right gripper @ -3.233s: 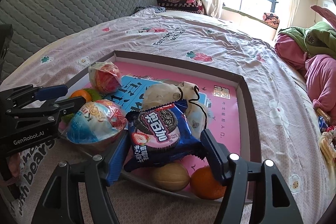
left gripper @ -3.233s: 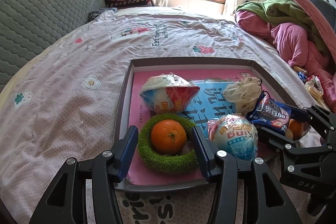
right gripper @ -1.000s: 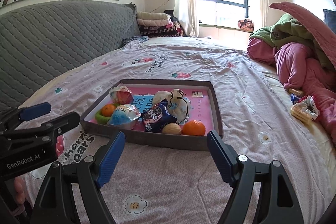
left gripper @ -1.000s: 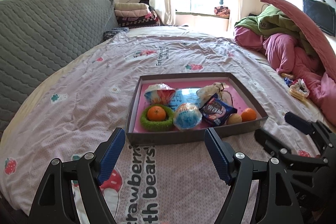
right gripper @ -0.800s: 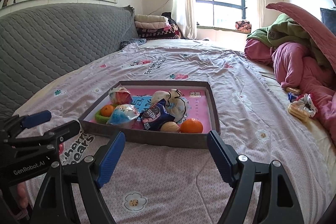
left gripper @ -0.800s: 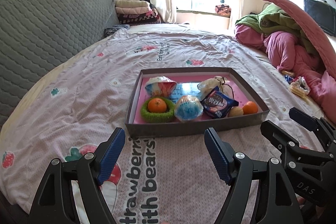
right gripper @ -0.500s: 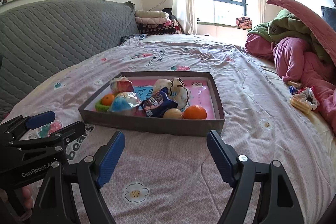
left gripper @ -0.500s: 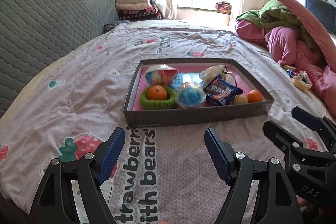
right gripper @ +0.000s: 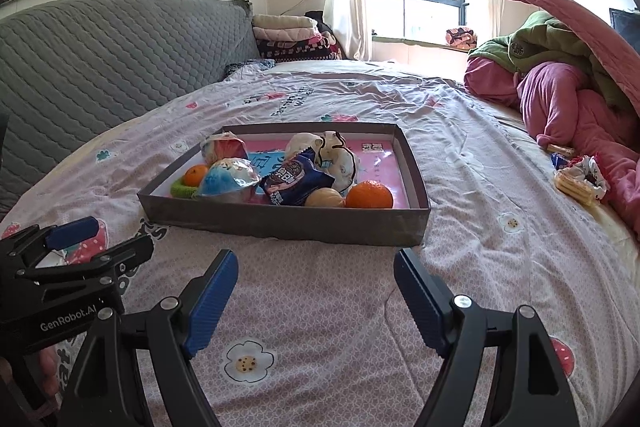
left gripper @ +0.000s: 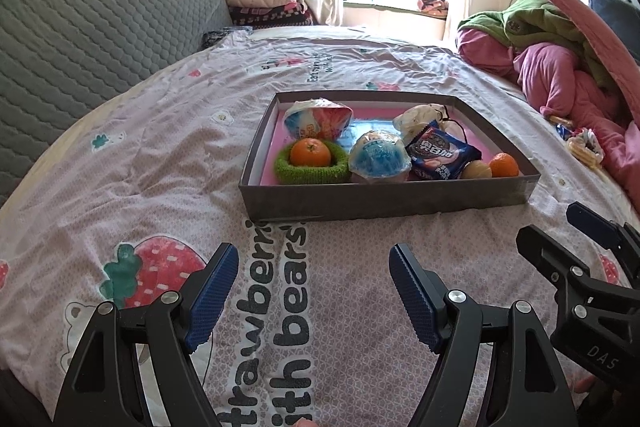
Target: Organize objects
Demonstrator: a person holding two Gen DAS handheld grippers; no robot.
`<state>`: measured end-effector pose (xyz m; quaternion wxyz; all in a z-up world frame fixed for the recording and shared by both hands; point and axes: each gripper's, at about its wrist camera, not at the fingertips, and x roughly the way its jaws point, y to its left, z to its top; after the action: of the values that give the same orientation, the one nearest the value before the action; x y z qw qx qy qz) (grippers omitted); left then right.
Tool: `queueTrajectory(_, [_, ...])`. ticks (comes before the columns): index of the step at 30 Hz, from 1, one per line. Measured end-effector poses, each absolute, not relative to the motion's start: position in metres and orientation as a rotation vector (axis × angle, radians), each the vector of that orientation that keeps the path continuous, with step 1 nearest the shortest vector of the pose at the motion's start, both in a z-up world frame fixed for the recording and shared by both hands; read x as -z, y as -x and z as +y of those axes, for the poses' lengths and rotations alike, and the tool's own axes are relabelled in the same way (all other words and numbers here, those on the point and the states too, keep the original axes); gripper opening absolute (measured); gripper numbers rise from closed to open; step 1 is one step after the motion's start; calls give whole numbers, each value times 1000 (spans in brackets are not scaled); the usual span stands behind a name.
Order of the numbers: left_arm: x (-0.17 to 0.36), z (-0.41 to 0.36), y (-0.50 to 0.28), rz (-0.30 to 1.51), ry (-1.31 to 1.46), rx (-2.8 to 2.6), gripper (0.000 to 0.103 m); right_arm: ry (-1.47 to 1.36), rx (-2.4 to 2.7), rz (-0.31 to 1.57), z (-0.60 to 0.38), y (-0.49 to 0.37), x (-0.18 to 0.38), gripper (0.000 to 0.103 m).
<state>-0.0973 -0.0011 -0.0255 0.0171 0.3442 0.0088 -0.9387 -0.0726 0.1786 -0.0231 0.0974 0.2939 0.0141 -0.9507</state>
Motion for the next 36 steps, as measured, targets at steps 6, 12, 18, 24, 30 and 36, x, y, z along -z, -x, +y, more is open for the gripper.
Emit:
queueTrajectory(6, [25, -2, 96, 30, -1050, 2934, 79, -849, 2823, 42, 179, 71, 24, 80])
queueTrajectory(12, [26, 0, 94, 22, -1040, 2940, 79, -868, 2841, 46, 181, 72, 30, 80])
queueTrajectory(18, [33, -3, 95, 50, -1062, 2934, 79, -895, 2854, 57, 182, 73, 39, 80])
queueTrajectory(24, [39, -1, 96, 40, -1070, 2936, 79, -898, 2848, 52, 183, 73, 42, 80])
queueTrajectory(30, [44, 1, 97, 25, -1077, 2937, 79, -919, 2845, 38, 184, 76, 47, 80])
queueTrajectory(36, [49, -3, 100, 36, -1093, 2919, 79, -941, 2841, 19, 186, 78, 50, 80])
